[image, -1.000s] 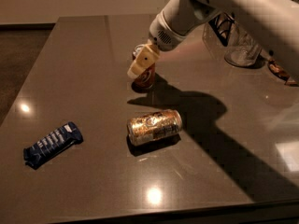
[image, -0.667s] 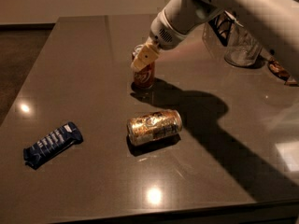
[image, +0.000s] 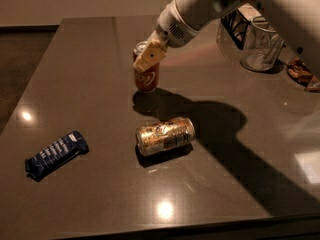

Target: Move coke can near rxbar blueberry

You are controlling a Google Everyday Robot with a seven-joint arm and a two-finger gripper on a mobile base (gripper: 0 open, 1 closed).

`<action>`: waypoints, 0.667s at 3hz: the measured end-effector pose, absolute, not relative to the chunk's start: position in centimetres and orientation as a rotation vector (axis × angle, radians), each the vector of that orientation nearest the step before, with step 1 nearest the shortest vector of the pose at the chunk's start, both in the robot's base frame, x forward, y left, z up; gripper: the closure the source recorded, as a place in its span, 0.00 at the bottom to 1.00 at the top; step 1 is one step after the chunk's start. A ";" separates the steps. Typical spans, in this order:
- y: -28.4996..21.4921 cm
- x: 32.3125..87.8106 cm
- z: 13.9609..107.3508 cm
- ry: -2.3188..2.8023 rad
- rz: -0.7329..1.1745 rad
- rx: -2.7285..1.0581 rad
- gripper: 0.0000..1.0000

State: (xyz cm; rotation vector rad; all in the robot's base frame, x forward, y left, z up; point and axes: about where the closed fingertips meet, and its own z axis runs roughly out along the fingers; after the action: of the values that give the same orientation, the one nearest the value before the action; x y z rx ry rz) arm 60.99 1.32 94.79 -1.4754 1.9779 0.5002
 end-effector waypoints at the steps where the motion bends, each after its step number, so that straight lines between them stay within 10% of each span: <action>1: 4.5 59.2 96.0 1.888 0.549 -1.573 1.00; 2: 8.0 57.7 96.0 1.817 0.590 -1.673 1.00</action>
Offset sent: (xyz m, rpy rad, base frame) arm -0.0492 0.1029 0.0132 0.0187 -0.0188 0.3114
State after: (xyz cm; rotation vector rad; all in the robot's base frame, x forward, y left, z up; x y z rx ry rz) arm 57.70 7.98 95.97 -1.6729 1.8165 0.5896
